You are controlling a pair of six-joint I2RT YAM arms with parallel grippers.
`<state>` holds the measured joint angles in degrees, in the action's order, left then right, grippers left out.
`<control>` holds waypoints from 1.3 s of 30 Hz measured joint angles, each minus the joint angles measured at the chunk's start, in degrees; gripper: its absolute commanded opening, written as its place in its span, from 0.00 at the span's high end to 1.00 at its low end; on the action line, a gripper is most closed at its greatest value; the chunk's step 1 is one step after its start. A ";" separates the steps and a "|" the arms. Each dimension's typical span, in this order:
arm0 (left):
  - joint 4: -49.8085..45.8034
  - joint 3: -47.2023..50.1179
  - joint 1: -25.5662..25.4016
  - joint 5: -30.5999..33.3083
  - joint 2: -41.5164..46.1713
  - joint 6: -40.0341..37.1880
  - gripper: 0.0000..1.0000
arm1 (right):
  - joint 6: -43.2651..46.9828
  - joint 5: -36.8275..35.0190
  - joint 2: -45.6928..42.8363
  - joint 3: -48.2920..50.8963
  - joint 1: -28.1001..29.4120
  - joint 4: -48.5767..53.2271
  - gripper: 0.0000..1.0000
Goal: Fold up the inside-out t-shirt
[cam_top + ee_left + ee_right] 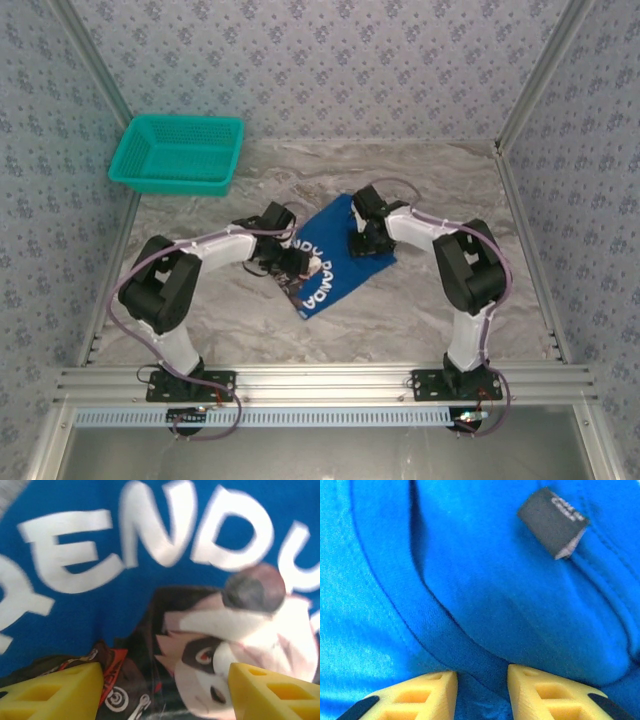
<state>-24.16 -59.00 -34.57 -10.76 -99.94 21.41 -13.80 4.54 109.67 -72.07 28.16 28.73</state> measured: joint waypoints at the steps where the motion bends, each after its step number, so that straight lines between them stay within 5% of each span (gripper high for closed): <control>1: 0.09 0.92 -1.49 -0.22 0.90 0.28 0.32 | 1.77 -0.02 1.53 -2.16 -0.22 -0.04 0.60; 7: -0.46 3.67 -13.16 -2.16 5.51 2.34 0.28 | 9.86 3.15 6.62 -13.18 -1.25 0.50 0.50; 10: -0.35 3.43 -13.86 -0.52 9.55 2.47 0.24 | 11.47 7.30 3.21 -13.18 -2.56 -0.15 0.44; 16: 4.68 -0.07 -2.97 1.86 13.94 3.19 0.21 | 7.98 11.93 -6.64 -8.37 -9.57 -2.38 0.38; 22: 9.18 -6.99 10.51 -1.40 2.95 1.99 0.21 | 0.85 10.71 -1.36 -8.68 -14.82 -3.04 0.32; 32: 7.98 -22.80 15.96 -10.05 -16.79 -2.67 0.23 | -3.23 13.62 6.75 -8.85 -15.19 -3.78 0.32; 39: 7.06 -27.82 17.51 -15.96 -23.34 -4.44 0.33 | -5.16 15.93 8.31 -8.87 -14.69 -6.05 0.45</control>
<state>-17.10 -86.83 -17.06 -26.72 -123.28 16.97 -18.96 20.47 117.97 -80.95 13.47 22.68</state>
